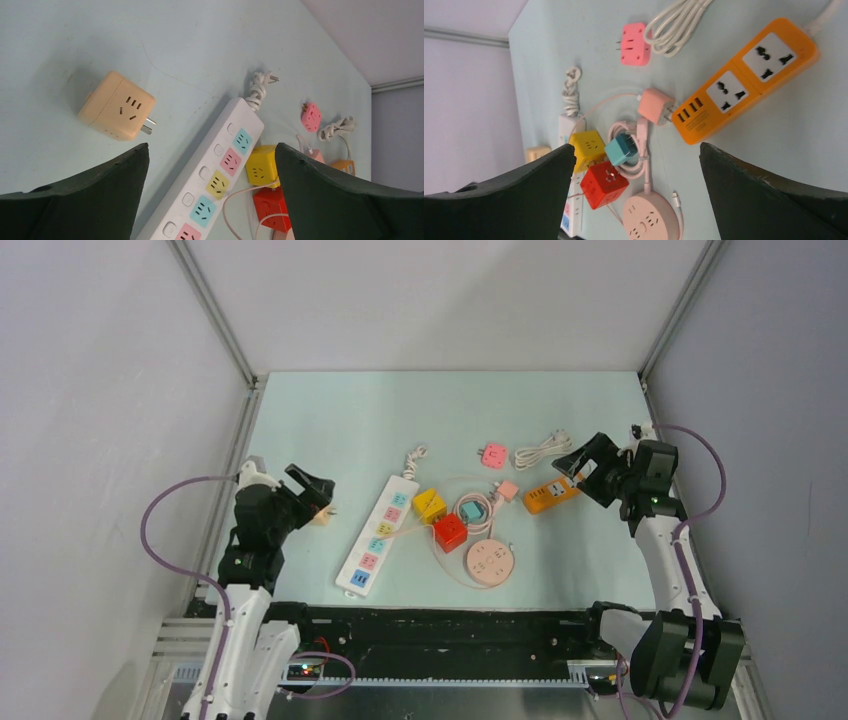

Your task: Insert the plug

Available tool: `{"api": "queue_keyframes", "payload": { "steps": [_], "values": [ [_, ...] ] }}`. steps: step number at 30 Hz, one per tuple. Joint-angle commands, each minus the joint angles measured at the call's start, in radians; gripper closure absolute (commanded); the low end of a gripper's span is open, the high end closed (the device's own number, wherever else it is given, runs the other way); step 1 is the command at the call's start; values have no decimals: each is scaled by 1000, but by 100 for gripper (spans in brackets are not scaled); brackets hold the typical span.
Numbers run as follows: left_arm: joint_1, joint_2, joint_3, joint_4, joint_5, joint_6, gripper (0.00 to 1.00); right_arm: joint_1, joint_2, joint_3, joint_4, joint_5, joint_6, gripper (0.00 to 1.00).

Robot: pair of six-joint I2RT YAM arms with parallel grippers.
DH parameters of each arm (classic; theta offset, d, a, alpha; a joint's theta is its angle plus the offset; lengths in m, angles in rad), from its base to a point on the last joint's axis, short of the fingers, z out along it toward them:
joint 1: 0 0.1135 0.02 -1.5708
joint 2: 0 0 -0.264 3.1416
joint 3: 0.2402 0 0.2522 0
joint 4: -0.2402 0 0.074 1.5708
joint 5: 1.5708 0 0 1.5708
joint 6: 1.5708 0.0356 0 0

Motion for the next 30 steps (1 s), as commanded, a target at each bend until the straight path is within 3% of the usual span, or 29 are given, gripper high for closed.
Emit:
{"api": "queue_keyframes", "payload": {
  "steps": [1,6,11,20,25,30],
  "values": [
    [3,-23,47,-10,16,33,0,0,2,41,5,-148,-6,0],
    [3,14,86,-5,226,69,0,62,-48,40,-26,-125,-47,1],
    [-6,66,91,-6,247,140,0,143,-46,41,-37,-82,-57,0],
    [-230,321,147,-16,-3,223,3,323,-31,42,-101,6,-88,1],
    [-414,483,188,7,-279,228,0,378,-55,35,-152,56,-109,1],
    [-535,711,294,39,-320,329,0,401,-76,25,-151,69,-102,1]
  ]
}}
